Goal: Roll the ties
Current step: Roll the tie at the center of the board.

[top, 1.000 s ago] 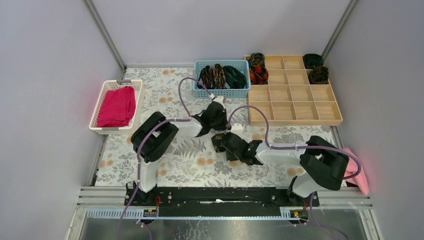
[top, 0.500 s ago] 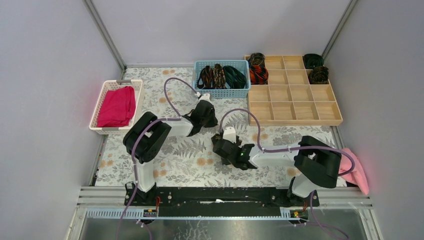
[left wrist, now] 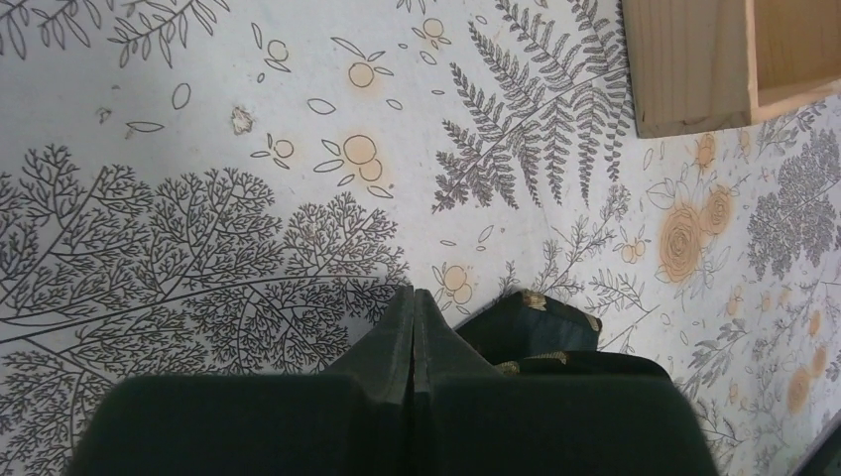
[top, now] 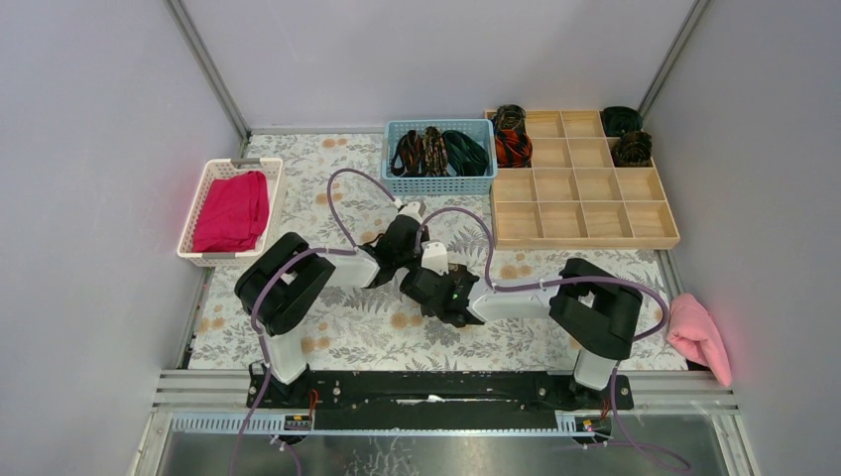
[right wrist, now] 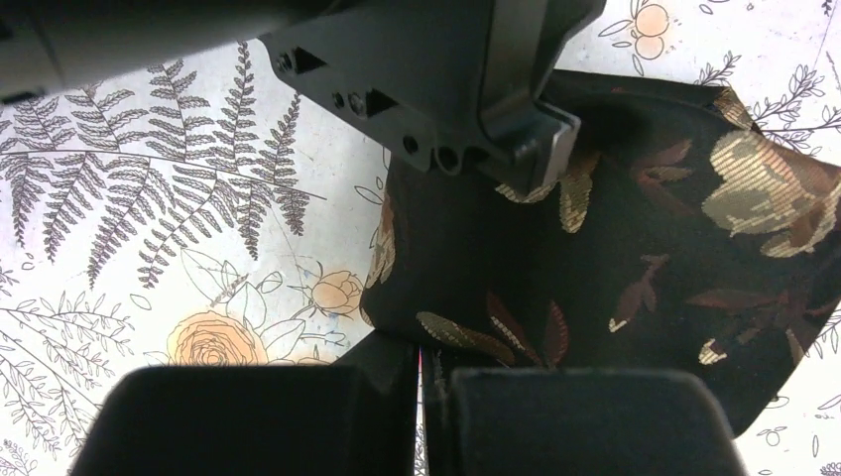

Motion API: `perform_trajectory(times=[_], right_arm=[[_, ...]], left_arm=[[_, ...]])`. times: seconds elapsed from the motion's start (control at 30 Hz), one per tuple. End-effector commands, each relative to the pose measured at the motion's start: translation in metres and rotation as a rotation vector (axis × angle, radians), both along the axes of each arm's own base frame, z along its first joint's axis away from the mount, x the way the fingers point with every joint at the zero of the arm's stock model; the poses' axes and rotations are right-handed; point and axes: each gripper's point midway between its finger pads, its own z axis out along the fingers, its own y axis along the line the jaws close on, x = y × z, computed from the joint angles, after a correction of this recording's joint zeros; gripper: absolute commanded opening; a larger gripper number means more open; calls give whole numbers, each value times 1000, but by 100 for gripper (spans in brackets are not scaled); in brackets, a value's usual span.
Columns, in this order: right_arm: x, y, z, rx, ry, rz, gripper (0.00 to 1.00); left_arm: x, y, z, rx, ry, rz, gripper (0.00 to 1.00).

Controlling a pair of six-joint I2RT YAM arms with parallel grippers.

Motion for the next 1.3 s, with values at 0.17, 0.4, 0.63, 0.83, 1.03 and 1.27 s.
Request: perform_trajectory(times=[0.17, 0.4, 0.63, 0.83, 1.03, 1.27], right_arm=[[-10, -34, -34, -159, 67, -7, 0], [-34, -60, -26, -135, 88, -16, 0], [-55, -101, -19, -106, 103, -126, 0], [-48, -126, -32, -233, 69, -229, 0], [-34, -138, -44, -243, 99, -278, 0], [-8, -139, -32, -224, 68, -277, 0]], left_arm=[[-47, 23, -40, 161, 167, -53, 0], [0, 57, -28, 338, 104, 135, 0], [58, 36, 4, 379, -14, 130, 0], [44, -9, -28, 212, 32, -64, 0], [15, -27, -34, 143, 42, -157, 0], [-20, -37, -49, 170, 79, -223, 0]])
